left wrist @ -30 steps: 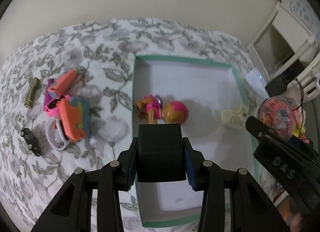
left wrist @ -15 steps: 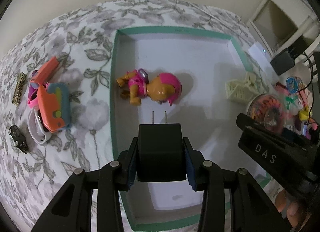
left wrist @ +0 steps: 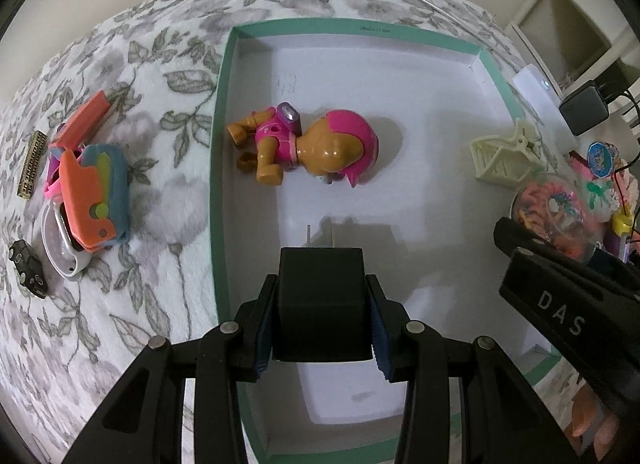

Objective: Organize rigid objects
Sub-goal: 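Carry the charger into the tray and open the left tool while the right tool releases the ball there, then lift both tools out of the tray toward the remaining toys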

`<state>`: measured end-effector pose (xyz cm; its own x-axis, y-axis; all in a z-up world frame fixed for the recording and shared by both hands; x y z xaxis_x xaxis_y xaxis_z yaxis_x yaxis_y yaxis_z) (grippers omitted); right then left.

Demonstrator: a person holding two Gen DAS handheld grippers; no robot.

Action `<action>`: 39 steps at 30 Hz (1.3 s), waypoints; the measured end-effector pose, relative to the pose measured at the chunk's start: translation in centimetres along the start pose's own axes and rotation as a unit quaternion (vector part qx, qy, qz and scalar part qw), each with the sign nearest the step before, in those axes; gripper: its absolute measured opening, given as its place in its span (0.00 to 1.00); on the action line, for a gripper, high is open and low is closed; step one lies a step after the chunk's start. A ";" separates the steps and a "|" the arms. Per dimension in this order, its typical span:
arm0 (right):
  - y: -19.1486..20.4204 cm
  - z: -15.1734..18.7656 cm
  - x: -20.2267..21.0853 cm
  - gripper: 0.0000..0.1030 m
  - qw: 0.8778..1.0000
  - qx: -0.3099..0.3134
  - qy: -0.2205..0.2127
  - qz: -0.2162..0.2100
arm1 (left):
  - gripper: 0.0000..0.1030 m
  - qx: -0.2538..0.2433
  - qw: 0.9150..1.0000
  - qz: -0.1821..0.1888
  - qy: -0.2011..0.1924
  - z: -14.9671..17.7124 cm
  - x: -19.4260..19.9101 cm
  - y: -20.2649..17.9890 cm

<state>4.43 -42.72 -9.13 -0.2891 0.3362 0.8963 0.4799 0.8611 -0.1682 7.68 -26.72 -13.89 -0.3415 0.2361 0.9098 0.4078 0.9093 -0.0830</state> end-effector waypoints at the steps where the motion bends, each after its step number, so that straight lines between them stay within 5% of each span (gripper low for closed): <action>1: 0.1 -0.1 0.1 0.72 1.000 0.000 -0.001 -0.001 | 0.42 -0.001 1.000 -0.001 0.000 0.0 -0.1 0.0; 16: 2.1 0.1 1.3 0.71 0.999 0.029 -0.008 -0.024 | 0.43 0.014 1.000 0.007 0.010 -0.3 -0.3 1.0; 21: 2.0 -0.3 1.7 0.71 0.999 0.028 -0.012 -0.025 | 0.52 0.016 1.000 0.011 0.004 -0.9 0.6 1.2; 36: -1.0 -3.7 8.8 0.72 0.993 -0.017 -0.115 -0.016 | 0.55 0.029 0.997 0.018 -0.070 -4.1 6.4 2.6; 37: -1.1 -3.9 9.2 0.72 0.992 -0.019 -0.120 -0.015 | 0.56 0.034 0.996 0.018 -0.078 -4.2 7.0 2.8; 39: -1.3 -4.1 9.5 0.72 0.992 -0.023 -0.125 -0.016 | 0.82 0.042 0.995 0.016 -0.092 -4.6 7.7 3.5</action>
<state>4.50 -42.21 1.30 -0.4981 0.3986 0.7701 0.5031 0.8562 -0.1178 10.34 -23.31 -5.27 -0.4813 0.3177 0.8170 0.3515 0.9237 -0.1522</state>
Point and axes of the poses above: each gripper's, at about its wrist camera, not at the fingertips, and x roughly against the way its jaws point, y to its left, z to its underside, the point moved 4 cm from there along -x, roughly the way its jaws point, and after that the axes turned 11 degrees about -y, right-handed, at the moved point
